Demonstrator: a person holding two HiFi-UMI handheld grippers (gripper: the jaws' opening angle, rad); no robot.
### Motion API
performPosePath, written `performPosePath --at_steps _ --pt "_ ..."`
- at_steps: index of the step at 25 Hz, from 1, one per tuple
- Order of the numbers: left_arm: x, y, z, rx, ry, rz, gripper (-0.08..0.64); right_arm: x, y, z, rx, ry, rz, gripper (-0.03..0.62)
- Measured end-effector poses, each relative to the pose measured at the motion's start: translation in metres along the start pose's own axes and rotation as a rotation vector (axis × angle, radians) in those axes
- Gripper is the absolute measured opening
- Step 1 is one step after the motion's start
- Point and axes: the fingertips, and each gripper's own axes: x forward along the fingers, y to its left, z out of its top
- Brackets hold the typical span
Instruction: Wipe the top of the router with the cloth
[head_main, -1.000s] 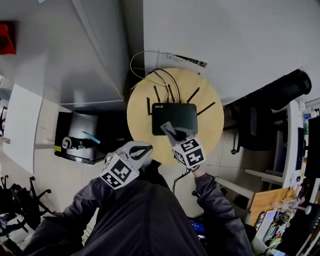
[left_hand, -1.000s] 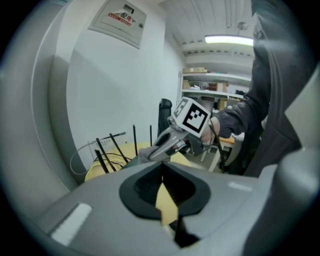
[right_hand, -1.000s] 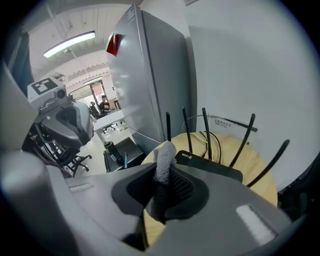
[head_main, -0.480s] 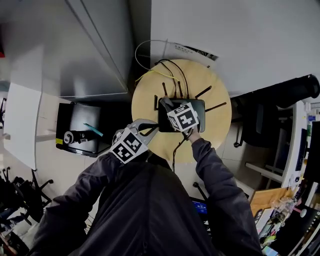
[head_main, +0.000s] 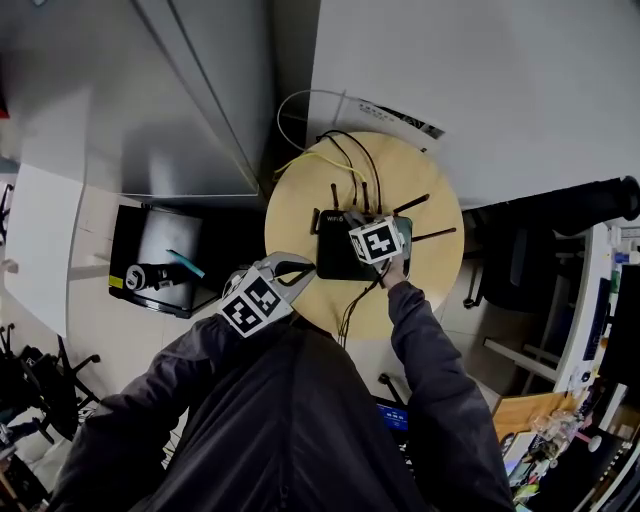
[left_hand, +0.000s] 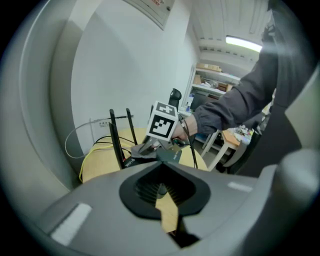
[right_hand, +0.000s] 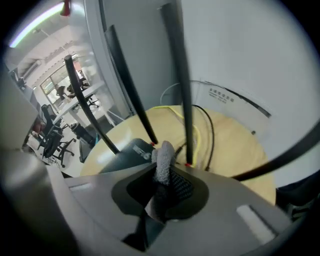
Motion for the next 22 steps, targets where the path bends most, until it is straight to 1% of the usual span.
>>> performPosePath --at_steps 4,7,9,11,13,15,17,20,22 --pt "0.002 -0.002 -0.002 0.002 -0.003 -0.02 0.0 -0.02 -0.059 -0.042 0.111 0.019 -0.138 0.037" --pt "0.004 -0.003 -0.004 0.006 -0.001 -0.031 0.0 -0.033 -0.088 -0.067 0.194 0.028 -0.24 0.037" --pt "0.004 -0.003 -0.003 0.009 -0.003 -0.031 0.0 -0.037 -0.095 -0.075 0.233 0.025 -0.271 0.037" --pt "0.005 -0.003 -0.001 0.012 -0.005 -0.032 0.0 -0.04 -0.095 -0.073 0.244 0.005 -0.278 0.037" --pt "0.005 -0.003 0.0 0.019 -0.006 -0.035 0.0 -0.041 -0.079 -0.059 0.217 -0.036 -0.249 0.037" --pt "0.003 -0.004 -0.001 0.023 -0.006 -0.036 0.0 -0.037 -0.045 -0.037 0.152 -0.078 -0.174 0.037" --pt "0.002 -0.005 -0.003 0.024 -0.005 -0.034 0.0 -0.029 -0.001 -0.014 0.079 -0.104 -0.087 0.037" --pt "0.0 -0.006 -0.005 0.015 -0.005 -0.035 0.0 -0.014 0.059 0.011 0.022 -0.117 0.021 0.037" --pt "-0.003 -0.006 -0.006 0.002 -0.009 -0.032 0.0 -0.002 0.083 0.016 0.006 -0.101 0.06 0.037"
